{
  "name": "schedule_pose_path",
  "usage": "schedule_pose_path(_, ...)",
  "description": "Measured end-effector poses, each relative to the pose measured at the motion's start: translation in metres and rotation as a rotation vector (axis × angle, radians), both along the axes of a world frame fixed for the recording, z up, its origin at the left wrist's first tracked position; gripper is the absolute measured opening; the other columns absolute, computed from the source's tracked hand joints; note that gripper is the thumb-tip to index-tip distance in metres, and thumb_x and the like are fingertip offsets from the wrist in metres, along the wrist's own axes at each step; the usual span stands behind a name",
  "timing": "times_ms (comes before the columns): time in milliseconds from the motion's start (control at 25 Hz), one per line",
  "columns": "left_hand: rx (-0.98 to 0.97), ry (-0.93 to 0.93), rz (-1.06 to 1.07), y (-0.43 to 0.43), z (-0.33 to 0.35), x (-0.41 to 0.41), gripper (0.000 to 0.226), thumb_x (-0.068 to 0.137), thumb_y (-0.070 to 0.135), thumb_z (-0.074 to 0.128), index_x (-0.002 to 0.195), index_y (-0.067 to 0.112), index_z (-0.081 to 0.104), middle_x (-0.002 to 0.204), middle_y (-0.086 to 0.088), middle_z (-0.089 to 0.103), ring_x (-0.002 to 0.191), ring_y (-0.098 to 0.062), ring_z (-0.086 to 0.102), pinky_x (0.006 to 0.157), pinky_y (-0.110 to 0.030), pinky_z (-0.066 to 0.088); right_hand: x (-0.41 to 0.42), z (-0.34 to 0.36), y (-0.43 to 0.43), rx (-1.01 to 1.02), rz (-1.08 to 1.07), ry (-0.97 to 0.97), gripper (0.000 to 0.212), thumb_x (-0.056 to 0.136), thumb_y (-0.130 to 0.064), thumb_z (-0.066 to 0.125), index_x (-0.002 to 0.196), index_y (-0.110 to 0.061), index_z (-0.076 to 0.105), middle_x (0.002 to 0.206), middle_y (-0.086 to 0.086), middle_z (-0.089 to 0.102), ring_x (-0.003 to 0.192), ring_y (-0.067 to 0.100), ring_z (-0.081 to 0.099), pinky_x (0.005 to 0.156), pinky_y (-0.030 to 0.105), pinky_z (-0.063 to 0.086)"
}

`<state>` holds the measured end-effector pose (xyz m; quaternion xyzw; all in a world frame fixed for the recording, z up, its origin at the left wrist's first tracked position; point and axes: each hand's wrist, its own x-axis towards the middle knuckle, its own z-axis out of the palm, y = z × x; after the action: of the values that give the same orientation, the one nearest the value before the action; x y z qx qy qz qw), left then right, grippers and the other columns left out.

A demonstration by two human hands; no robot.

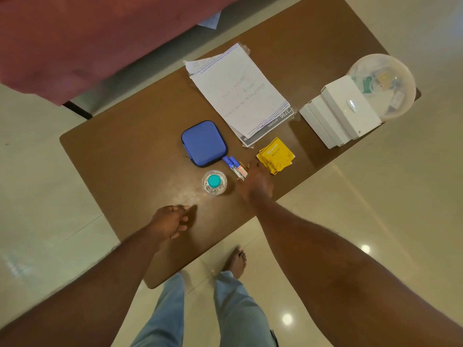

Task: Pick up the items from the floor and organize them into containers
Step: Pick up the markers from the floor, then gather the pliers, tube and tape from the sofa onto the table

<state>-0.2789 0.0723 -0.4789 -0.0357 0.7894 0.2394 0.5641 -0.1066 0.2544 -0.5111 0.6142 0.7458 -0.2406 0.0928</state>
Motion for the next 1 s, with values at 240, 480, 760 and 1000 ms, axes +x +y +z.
schedule_pose_path(240,0.015,0.009,-0.013,0.002,0.020,-0.007,0.022,0.096,0.039,0.063,0.100,0.018,0.065,0.104,-0.003,0.073,0.085,-0.020,0.069,0.066,-0.028,0.045,0.018,0.025,-0.013,-0.028,-0.123,0.059,0.060,0.081,-0.048,0.073,0.132,-0.025,0.051,0.125,0.002,0.062,0.112,0.023,0.061,0.082,0.044,0.059)
schedule_pose_path(480,0.081,0.019,-0.027,-0.015,0.072,-0.027,0.021,0.095,0.037,0.065,0.097,0.016,0.063,0.098,-0.002,0.072,0.082,-0.020,0.069,0.060,-0.025,0.042,0.034,0.072,-0.056,-0.418,-0.155,-0.135,0.049,0.087,-0.044,0.054,0.130,-0.022,0.057,0.120,-0.002,0.066,0.104,0.021,0.063,0.083,0.032,0.059)
schedule_pose_path(760,0.162,0.044,-0.116,-0.056,0.125,-0.105,0.019,0.096,0.034,0.065,0.093,0.016,0.059,0.092,-0.003,0.068,0.069,-0.018,0.063,0.052,-0.022,0.034,-0.018,0.131,-0.130,-0.649,-0.073,-0.066,0.028,0.098,-0.039,0.059,0.112,-0.015,0.064,0.083,-0.001,0.060,0.066,0.008,0.059,0.051,0.018,0.050)
schedule_pose_path(1000,0.204,0.035,-0.183,-0.122,0.161,-0.248,0.020,0.095,0.038,0.064,0.094,0.019,0.062,0.092,0.001,0.069,0.071,-0.016,0.064,0.066,-0.027,0.044,-0.169,0.163,-0.204,-0.514,-0.264,0.167,0.036,0.093,-0.029,0.062,0.124,-0.011,0.062,0.110,0.007,0.065,0.101,0.027,0.066,0.092,0.043,0.057)
